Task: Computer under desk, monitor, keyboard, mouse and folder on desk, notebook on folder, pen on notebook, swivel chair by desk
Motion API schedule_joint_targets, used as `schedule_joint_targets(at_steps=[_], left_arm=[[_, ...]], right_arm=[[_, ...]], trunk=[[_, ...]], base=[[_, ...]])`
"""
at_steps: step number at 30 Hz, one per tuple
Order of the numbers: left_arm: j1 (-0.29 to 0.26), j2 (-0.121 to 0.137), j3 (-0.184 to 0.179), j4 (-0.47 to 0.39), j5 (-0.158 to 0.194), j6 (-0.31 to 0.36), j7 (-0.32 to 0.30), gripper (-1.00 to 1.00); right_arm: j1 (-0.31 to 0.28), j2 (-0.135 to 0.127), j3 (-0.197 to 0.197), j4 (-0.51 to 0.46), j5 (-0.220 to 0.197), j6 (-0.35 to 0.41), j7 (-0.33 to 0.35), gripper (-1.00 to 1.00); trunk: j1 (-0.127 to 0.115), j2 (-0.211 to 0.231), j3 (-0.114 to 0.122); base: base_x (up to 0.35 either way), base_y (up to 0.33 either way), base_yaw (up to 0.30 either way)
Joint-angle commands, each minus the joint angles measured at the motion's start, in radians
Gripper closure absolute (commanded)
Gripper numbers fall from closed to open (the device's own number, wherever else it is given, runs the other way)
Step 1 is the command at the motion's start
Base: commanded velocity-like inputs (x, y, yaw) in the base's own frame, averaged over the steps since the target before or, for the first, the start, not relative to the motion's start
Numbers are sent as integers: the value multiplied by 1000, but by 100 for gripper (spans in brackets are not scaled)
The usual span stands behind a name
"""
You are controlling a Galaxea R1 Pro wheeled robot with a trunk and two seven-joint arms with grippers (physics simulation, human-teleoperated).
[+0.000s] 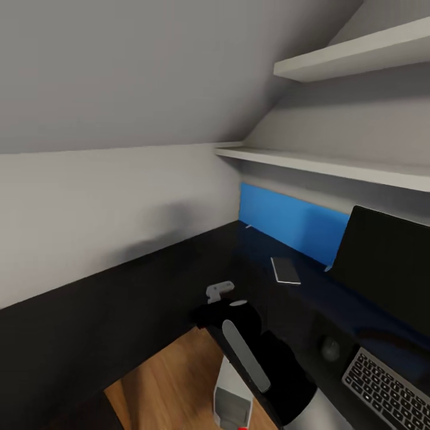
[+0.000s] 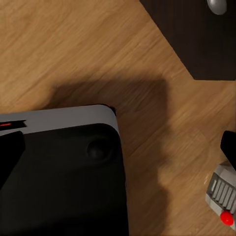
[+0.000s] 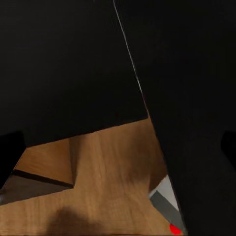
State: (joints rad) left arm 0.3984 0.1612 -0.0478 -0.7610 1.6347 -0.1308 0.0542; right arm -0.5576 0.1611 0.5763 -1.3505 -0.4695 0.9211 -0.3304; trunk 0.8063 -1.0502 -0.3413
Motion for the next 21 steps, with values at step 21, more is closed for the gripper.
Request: schedule_joint_targets(at_steps=[21], left_arm=[[-6, 14, -2, 0, 10, 130, 6, -100]], right_arm=[[19, 0, 117, -4, -4, 1, -16, -100]], trunk=[[-80, 146, 68]], base=[[0, 0, 271]])
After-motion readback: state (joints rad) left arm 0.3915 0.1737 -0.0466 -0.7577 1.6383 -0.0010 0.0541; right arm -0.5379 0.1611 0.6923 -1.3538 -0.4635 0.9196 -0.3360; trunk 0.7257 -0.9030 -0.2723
